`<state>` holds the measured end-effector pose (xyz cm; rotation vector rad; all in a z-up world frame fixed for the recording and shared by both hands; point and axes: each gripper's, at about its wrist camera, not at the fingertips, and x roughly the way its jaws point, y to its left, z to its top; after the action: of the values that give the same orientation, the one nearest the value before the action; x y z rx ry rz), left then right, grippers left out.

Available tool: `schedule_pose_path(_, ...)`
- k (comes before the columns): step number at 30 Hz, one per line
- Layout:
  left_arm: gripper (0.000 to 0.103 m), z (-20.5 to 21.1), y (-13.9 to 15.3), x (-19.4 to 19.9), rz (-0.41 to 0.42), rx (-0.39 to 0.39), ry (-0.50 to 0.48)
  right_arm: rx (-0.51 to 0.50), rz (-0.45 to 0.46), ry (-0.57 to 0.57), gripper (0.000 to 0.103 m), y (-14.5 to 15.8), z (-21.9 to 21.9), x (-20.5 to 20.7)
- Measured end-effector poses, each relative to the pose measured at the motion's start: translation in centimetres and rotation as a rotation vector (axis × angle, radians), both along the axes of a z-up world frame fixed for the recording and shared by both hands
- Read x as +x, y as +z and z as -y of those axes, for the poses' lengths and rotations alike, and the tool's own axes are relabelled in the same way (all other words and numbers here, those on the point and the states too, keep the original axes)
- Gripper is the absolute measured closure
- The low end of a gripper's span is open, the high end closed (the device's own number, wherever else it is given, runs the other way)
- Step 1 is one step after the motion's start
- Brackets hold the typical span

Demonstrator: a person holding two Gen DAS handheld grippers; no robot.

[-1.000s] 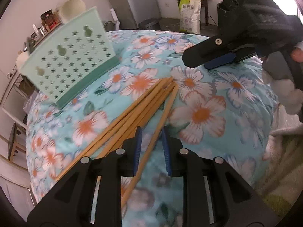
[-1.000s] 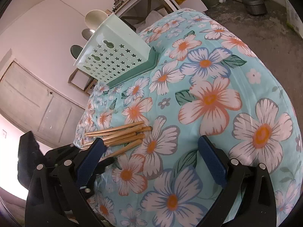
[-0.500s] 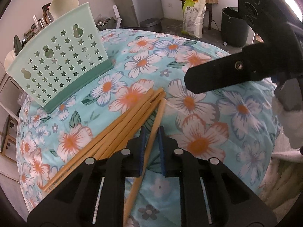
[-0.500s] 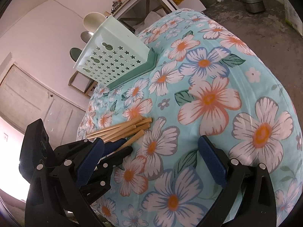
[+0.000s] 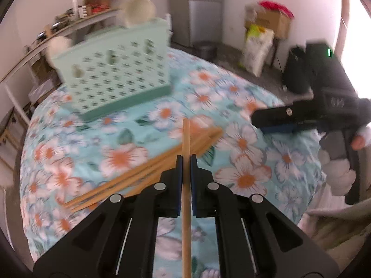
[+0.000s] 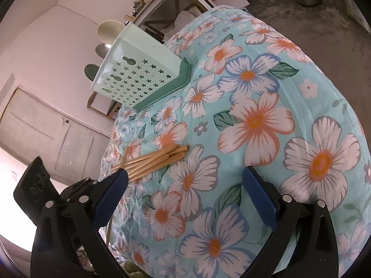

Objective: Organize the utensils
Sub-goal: 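Lift one chopstick with the left gripper while the right reaches toward the other chopsticks, then grasp a chopstick with the right gripper while the left carries its chopstick to the holder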

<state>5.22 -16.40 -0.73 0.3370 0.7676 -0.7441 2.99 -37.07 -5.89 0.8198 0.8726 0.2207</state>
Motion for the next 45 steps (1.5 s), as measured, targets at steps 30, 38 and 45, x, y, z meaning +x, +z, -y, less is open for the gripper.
schedule_pose_path(30,0.098,-23.9,5.8,4.1,-0.012,-0.706,0.593,-0.686,0.231,0.879,0.087,5.5,-27.0,11.7)
schedule_pose_path(38,0.098,-24.9,4.8,5.6,-0.020,-0.723,0.616,-0.697,0.146,0.958,0.087,2.6,-29.6,14.4)
schedule_pose_path(45,0.098,-24.6,4.6,6.0,-0.008,-0.699,0.618,-0.656,0.202,0.899,0.090,4.7,-28.3,15.4)
